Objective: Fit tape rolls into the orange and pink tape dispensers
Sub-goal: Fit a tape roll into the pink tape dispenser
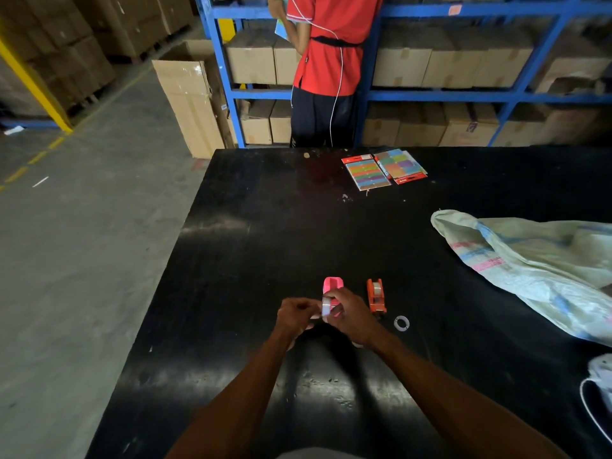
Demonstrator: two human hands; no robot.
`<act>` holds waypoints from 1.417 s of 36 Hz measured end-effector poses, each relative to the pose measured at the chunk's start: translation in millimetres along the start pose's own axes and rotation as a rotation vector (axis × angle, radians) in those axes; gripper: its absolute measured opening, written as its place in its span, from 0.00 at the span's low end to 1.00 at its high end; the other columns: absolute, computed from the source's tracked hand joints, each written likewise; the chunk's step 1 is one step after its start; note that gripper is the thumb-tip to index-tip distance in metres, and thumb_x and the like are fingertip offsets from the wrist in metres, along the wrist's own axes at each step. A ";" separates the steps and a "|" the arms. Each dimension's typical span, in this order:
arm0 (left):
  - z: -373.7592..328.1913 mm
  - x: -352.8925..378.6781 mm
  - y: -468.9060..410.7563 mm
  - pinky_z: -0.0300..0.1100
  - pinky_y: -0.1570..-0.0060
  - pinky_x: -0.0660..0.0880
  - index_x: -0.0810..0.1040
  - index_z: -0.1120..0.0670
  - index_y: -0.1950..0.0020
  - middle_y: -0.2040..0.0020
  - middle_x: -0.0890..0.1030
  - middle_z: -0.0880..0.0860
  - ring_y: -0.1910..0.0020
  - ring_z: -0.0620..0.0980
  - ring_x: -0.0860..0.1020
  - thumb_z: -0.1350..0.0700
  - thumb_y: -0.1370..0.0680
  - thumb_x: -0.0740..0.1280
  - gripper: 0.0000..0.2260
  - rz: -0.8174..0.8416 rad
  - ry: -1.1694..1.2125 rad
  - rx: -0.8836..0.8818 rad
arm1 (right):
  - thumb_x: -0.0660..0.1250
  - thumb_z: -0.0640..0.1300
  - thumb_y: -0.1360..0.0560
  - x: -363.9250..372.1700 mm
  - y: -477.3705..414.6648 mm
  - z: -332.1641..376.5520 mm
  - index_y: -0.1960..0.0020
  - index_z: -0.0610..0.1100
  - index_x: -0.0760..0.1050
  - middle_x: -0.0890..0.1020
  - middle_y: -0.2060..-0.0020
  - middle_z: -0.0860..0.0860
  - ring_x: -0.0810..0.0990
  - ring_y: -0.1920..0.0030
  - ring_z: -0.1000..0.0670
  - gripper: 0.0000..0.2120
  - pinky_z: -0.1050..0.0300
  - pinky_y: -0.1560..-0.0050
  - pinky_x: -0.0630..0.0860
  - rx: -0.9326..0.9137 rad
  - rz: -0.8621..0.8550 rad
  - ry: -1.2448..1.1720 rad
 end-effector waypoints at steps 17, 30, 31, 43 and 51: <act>-0.9 18.0 -36.2 0.40 0.62 0.76 0.83 0.59 0.51 0.52 0.86 0.61 0.57 0.51 0.83 0.60 0.23 0.65 0.07 0.005 0.019 -0.083 | 0.68 0.43 0.29 -17.1 -37.2 -30.1 0.37 0.49 0.73 0.80 0.45 0.51 0.80 0.49 0.52 0.20 0.59 0.49 0.76 0.055 0.056 0.145; -7.8 10.0 -88.4 0.28 0.72 0.73 0.81 0.57 0.49 0.61 0.82 0.52 0.65 0.46 0.79 0.65 0.26 0.69 0.08 -0.031 -0.227 0.001 | 0.68 0.52 0.30 -27.1 -79.2 -47.4 0.39 0.54 0.73 0.79 0.43 0.52 0.76 0.42 0.47 0.20 0.47 0.42 0.70 0.022 0.121 0.354; -5.3 9.8 -93.9 0.30 0.71 0.73 0.80 0.59 0.45 0.59 0.82 0.54 0.63 0.48 0.80 0.66 0.27 0.70 0.11 -0.030 -0.240 0.006 | 0.69 0.52 0.30 -26.8 -80.0 -47.5 0.37 0.53 0.73 0.78 0.41 0.51 0.75 0.40 0.47 0.21 0.47 0.41 0.68 0.023 0.131 0.376; 5.8 23.2 -116.3 0.46 0.49 0.78 0.78 0.52 0.36 0.47 0.84 0.56 0.52 0.50 0.80 0.64 0.30 0.72 0.23 0.023 -0.306 0.055 | 0.69 0.54 0.30 -18.8 -91.3 -52.4 0.40 0.50 0.76 0.73 0.44 0.50 0.74 0.42 0.47 0.20 0.47 0.44 0.68 0.025 0.159 0.434; 9.3 27.9 -118.6 0.51 0.49 0.81 0.81 0.46 0.44 0.53 0.85 0.53 0.51 0.55 0.84 0.56 0.35 0.75 0.20 0.042 -0.222 0.065 | 0.71 0.50 0.29 -11.7 -97.5 -49.8 0.44 0.45 0.77 0.72 0.47 0.49 0.73 0.48 0.49 0.16 0.53 0.45 0.71 0.022 0.157 0.443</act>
Point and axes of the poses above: each hand's wrist, its own y-axis away from the middle knuckle, its own x-axis out of the palm, z = x × y, the point moved 4 cm from there along -y, towards the middle knuckle
